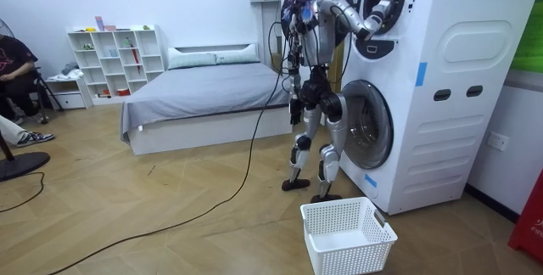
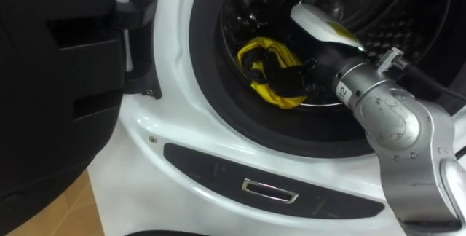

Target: Pick clothes from washing machine

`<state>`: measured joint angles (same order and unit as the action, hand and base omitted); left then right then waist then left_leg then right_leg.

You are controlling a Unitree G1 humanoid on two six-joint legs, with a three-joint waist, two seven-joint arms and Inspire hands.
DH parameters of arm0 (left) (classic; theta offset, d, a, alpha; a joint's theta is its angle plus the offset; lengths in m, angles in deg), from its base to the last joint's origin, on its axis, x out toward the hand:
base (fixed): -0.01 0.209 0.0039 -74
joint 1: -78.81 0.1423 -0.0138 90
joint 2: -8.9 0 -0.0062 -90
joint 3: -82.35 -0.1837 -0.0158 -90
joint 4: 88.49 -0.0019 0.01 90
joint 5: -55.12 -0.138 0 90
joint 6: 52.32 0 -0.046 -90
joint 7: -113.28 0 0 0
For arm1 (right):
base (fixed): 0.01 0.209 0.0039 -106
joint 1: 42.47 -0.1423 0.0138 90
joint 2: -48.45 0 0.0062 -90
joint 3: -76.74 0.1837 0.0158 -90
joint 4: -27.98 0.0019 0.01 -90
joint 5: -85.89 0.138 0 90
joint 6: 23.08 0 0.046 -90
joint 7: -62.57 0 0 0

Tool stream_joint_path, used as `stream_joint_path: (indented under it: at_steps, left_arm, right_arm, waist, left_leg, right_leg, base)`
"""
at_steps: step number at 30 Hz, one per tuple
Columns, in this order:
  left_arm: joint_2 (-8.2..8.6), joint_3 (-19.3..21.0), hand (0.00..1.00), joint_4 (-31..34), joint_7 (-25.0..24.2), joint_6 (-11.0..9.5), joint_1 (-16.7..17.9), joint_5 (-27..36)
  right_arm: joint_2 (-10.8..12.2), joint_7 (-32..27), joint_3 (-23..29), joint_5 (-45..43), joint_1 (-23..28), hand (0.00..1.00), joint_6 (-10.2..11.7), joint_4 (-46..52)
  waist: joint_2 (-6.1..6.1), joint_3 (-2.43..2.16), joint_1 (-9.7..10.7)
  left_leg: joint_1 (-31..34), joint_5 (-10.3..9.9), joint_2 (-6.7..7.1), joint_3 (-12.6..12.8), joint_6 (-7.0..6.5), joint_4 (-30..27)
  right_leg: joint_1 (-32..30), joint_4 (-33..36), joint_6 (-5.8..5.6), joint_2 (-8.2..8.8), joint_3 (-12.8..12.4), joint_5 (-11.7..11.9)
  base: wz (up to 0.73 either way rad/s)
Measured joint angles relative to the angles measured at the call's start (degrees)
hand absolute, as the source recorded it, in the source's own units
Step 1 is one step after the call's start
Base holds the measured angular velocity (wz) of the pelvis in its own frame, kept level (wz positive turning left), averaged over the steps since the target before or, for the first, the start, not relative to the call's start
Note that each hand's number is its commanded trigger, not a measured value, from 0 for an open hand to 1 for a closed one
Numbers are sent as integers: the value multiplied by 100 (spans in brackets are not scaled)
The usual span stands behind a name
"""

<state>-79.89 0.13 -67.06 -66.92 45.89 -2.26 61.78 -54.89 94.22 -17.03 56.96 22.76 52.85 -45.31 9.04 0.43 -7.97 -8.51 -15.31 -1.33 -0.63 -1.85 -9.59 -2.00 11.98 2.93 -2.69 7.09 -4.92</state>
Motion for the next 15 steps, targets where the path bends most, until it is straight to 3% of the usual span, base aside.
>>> stream_joint_path:
  at_steps: [4, 7, 8, 9, 15]
  left_arm:
    - [-59, -7, 0, 0, -48, 1, -32, 12]
    - [-97, -7, 0, 0, -57, 1, -41, 12]
    - [-98, -4, 0, 4, -59, 1, -41, 13]
    - [-102, -4, 0, 10, -57, 1, -42, 14]
    - [-152, -27, 0, 89, -35, 0, -54, 49]
  right_arm:
    - [-227, 437, 12, 11, -1, 0, -47, 30]
    - [-261, 666, 17, 0, 0, 0, -98, 34]
    - [-262, 707, 16, -14, 0, 71, -104, 27]
    - [-262, 787, 10, -66, 0, 100, -108, 18]
    - [-261, 930, -89, -267, -2, 100, -232, -34]
  waist:
    - [77, 13, 7]
    - [138, 10, 3]
    - [139, 10, -1]
    - [139, 10, -11]
    - [145, 10, -69]
  left_leg:
    - [-12, 0, -2, -68, 0, 1]
    - [-27, 1, -5, -80, 0, -1]
    - [-37, 1, -6, -80, 0, 1]
    - [-65, 0, -5, -79, -1, 8]
    - [-122, 0, -9, -114, 0, 5]
  right_leg:
    - [57, -33, -3, 12, 83, 2]
    - [81, -44, -3, 9, 92, 2]
    - [90, -46, -3, 8, 90, 2]
    - [111, -46, -4, 7, 87, 2]
    - [173, -48, -4, 3, 91, 2]
  base:
    - [10]
    - [2]
    - [0]
    - [0]
    - [1]
